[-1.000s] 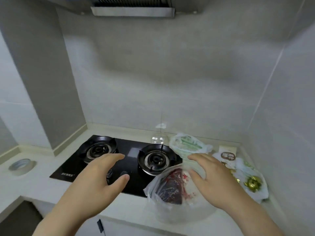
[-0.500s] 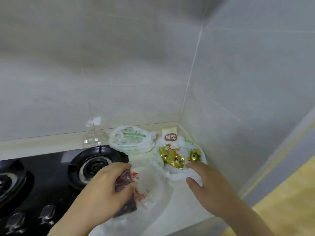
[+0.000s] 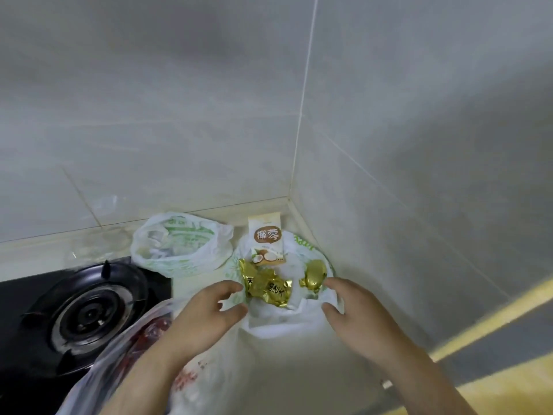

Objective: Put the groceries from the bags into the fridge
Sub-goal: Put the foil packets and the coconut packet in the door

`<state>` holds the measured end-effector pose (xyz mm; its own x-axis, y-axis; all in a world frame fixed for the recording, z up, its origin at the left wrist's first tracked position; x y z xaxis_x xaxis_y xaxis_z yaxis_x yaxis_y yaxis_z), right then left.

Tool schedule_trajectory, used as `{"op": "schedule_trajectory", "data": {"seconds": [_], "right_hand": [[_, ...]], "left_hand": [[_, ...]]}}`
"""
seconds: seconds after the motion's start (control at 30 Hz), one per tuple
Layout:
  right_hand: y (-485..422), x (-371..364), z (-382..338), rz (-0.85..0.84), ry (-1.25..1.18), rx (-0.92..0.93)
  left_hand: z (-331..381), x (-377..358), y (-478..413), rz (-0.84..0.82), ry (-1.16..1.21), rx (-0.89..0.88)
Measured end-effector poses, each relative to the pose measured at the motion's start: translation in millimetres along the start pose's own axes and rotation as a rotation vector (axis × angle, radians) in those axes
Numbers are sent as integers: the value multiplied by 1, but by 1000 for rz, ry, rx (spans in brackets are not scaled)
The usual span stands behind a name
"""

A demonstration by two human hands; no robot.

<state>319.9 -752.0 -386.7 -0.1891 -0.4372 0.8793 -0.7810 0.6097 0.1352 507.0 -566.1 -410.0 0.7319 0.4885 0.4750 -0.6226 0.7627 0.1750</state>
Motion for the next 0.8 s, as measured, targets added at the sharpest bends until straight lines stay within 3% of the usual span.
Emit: {"op": "schedule_trajectory", "data": {"seconds": [0.3,0.43,0.57,0.8], "right_hand": [[-89,-50,45,-51,-196,-166],[-126,-72,56,-24,-262,-270],[-157,-86,66,21,-144,-365],[-179,-103,73,94,93,-391]], "left_hand": [[-31,-50,-82,-9,226,178],[-41,-71,-126,-36,-74,97],[-54,-85,-161,-106,-400,-64],[-68,-98,-183,-120,-690,-62]]}}
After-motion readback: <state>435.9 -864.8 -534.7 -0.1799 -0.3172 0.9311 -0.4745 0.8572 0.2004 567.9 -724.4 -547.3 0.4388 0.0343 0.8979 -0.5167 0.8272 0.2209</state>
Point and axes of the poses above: each hand's wrist, its own y-axis away from the middle knuckle, its own x-axis out of the back of the hand, z = x × y, the point moved 3 cm from there along -y, towards the middle knuckle, and after that the axes turned 3 degrees about y, right-handed, at the moved point
